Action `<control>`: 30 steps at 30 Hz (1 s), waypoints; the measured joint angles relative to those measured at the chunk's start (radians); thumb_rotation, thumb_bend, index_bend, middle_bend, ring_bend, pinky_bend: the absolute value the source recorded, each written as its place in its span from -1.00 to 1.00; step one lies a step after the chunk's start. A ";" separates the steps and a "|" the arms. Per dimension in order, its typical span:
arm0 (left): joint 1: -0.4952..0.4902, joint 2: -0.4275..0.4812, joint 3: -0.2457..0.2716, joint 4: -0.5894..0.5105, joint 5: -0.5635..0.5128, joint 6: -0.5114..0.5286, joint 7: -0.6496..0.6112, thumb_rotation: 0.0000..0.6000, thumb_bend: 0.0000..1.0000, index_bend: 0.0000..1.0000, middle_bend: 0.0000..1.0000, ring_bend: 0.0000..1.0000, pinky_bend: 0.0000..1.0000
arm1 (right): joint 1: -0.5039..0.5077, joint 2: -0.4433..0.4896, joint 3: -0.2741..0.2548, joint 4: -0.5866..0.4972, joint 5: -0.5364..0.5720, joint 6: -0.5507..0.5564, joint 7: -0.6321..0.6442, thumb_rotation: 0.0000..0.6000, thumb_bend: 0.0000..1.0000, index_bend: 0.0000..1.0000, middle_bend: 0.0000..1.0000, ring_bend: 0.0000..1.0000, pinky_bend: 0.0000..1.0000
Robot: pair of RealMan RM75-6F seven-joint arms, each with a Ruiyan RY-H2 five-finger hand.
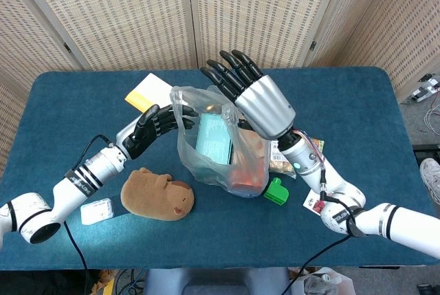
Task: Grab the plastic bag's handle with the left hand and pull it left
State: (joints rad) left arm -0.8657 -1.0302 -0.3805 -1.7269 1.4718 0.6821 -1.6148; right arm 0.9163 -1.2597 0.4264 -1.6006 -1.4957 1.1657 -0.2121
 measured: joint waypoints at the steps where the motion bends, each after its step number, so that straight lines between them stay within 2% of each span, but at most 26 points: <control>1: -0.004 -0.002 0.001 0.001 0.001 -0.002 -0.009 -0.73 -0.62 -0.50 -0.59 -0.54 -0.68 | 0.005 -0.006 -0.001 0.009 -0.003 0.002 -0.001 1.00 -0.84 -0.92 -0.79 -1.00 -0.75; 5: -0.027 -0.013 0.008 0.013 0.002 -0.009 -0.046 -0.73 -0.62 -0.49 -0.58 -0.53 -0.68 | 0.029 -0.036 -0.006 0.057 -0.023 0.013 -0.005 1.00 -0.69 -0.92 -0.79 -1.00 -0.75; 14: -0.059 -0.030 0.004 0.038 -0.021 -0.017 -0.107 -0.73 -0.62 -0.49 -0.57 -0.53 -0.68 | 0.082 -0.105 -0.013 0.153 -0.070 0.056 -0.024 1.00 -0.53 -0.92 -0.79 -1.00 -0.75; 25: -0.078 -0.027 0.020 0.041 0.020 -0.010 -0.214 -0.74 -0.62 -0.49 -0.57 -0.52 -0.68 | 0.114 -0.163 -0.008 0.200 -0.079 0.113 -0.048 1.00 -0.52 -0.92 -0.79 -1.00 -0.86; 30: -0.084 -0.017 0.035 0.042 0.051 0.006 -0.269 -0.75 -0.63 -0.49 -0.55 -0.52 -0.68 | 0.120 -0.181 -0.001 0.209 -0.065 0.130 -0.057 1.00 -0.65 -0.92 -0.79 -1.00 -0.90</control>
State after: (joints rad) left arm -0.9496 -1.0476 -0.3456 -1.6848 1.5233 0.6886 -1.8840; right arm 1.0366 -1.4403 0.4259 -1.3921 -1.5610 1.2959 -0.2689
